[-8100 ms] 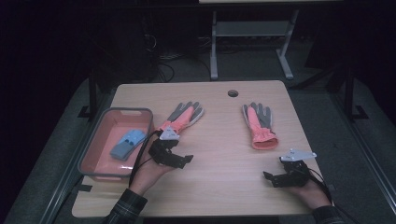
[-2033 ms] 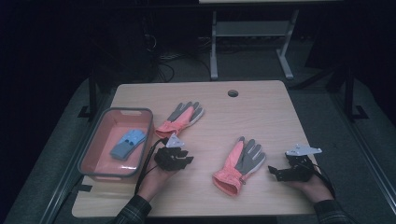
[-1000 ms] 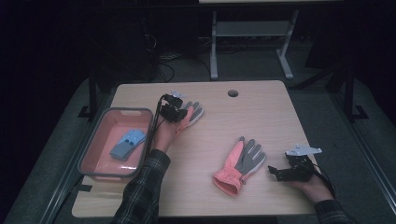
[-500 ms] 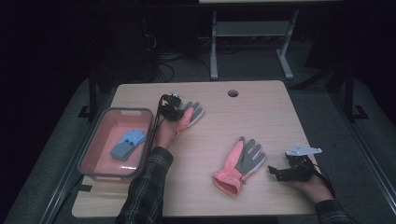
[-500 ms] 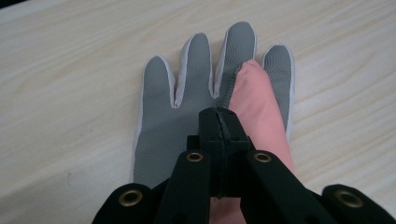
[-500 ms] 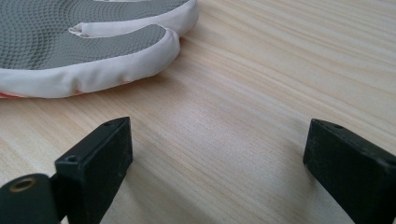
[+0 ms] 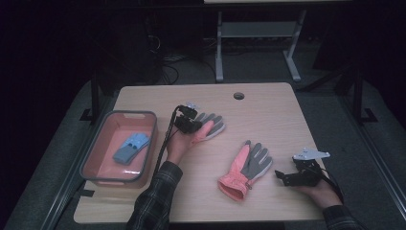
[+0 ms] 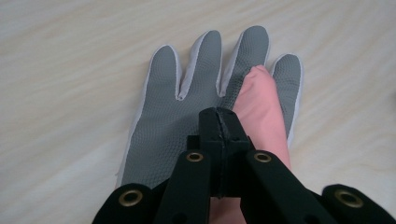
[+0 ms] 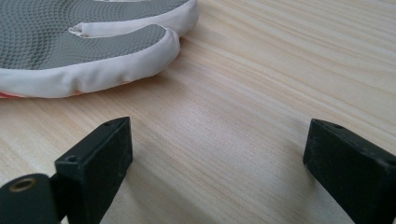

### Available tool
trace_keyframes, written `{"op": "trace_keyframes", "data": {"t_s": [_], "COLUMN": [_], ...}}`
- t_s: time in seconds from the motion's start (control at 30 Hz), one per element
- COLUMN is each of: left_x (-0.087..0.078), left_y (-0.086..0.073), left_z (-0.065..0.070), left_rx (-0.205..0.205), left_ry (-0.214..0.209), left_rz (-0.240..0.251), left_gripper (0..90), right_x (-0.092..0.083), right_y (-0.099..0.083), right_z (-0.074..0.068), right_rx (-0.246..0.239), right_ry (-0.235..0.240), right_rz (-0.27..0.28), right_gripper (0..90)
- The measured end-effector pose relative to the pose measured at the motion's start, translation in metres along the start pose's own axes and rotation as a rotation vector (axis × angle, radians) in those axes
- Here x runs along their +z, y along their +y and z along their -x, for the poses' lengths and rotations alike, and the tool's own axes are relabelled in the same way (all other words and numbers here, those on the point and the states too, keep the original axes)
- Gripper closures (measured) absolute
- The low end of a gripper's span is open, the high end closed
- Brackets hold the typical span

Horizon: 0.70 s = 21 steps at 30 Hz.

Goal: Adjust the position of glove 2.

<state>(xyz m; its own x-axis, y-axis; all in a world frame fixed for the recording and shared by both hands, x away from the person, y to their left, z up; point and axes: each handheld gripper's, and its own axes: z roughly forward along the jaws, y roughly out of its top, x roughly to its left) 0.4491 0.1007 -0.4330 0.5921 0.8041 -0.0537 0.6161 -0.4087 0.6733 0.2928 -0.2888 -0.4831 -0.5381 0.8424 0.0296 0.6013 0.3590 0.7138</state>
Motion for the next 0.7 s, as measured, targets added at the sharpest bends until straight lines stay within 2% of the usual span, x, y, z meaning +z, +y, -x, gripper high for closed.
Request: {"op": "trace_keyframes", "data": {"t_s": [0.2,0.37,0.53,0.6,0.7], "left_x": [-0.001,-0.003,-0.016,-0.021,-0.025], "left_y": [-0.004,-0.003,0.003,0.004,0.002], "left_z": [0.025,0.034,0.021,0.013,0.001], "left_rx": [0.018,0.038,0.046,0.051,0.045], "left_ry": [-0.081,-0.122,-0.115,-0.085,-0.064], "left_rz": [0.006,0.014,0.037,0.042,0.043], "left_gripper": [89.7,89.6,86.3,83.9,78.7], "right_x": [0.000,0.000,0.000,0.000,0.000], "right_y": [0.000,0.000,0.000,0.000,0.000], "right_z": [0.000,0.000,0.000,0.000,0.000], "right_rx": [-0.002,-0.002,-0.001,0.001,-0.002], "right_ry": [0.001,0.001,0.002,0.001,0.001], "right_rz": [0.001,0.001,0.000,0.000,0.001], "right_gripper": [7.9,7.9,7.9,7.9,7.9]}}
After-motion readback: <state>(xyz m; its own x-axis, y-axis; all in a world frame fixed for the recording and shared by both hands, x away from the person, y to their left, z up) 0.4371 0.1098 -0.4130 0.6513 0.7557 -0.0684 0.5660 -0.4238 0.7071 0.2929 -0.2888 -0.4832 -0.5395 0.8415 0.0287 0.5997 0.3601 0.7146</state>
